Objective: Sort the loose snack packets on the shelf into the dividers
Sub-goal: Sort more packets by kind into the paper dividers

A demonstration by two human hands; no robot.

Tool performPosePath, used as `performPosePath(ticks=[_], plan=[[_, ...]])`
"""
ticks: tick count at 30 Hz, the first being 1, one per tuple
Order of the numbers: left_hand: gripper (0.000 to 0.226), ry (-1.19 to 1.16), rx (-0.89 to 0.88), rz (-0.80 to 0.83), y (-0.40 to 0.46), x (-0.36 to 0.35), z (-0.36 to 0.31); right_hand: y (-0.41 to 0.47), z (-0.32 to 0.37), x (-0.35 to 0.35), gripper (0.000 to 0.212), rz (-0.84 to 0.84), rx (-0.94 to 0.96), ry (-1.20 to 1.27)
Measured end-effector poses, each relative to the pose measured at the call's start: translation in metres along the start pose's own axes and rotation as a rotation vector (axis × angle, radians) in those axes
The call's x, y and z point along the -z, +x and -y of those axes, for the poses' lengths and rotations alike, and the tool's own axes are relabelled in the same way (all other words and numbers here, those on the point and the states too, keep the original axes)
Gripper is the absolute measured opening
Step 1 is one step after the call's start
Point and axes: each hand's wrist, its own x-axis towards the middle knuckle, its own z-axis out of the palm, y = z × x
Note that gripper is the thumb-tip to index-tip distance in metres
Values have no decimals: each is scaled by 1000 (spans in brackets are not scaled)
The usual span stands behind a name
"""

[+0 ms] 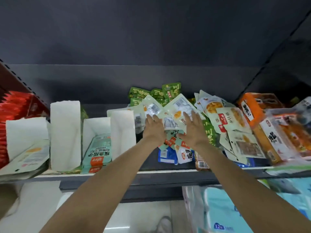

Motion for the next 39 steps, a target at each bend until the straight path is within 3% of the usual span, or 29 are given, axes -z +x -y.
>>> performPosePath(ticks=[7,12,18,24,26,30,33,36,39], plan=[[86,49,264,-121,51,-20,18,27,-1,-14,101,252,197,-174],[70,7,354,-113,64,-33,17,30,-3,-17,97,258,214,-173],[57,341,172,-261,57,-37,18,30,-4,-20,95,227,234,-177],[26,298,-37,-292,33,-24,0,31,0,-13,93,254,211,-162],[19,179,-73,-327,22,-18,-5,32,3,-7,82,263,175,-27],[10,-430,-120,-535,-3,6,-10,25,11,13,55,72,40,467],[6,-787,-134,-597,-22,32,-7,9,26,23,49,169,-156,807],[8,-944,-131,-594,-36,52,8,-1,47,31,42,267,-274,1226],[17,-1042,-122,-603,-52,70,34,-8,69,43,43,197,-323,1625]])
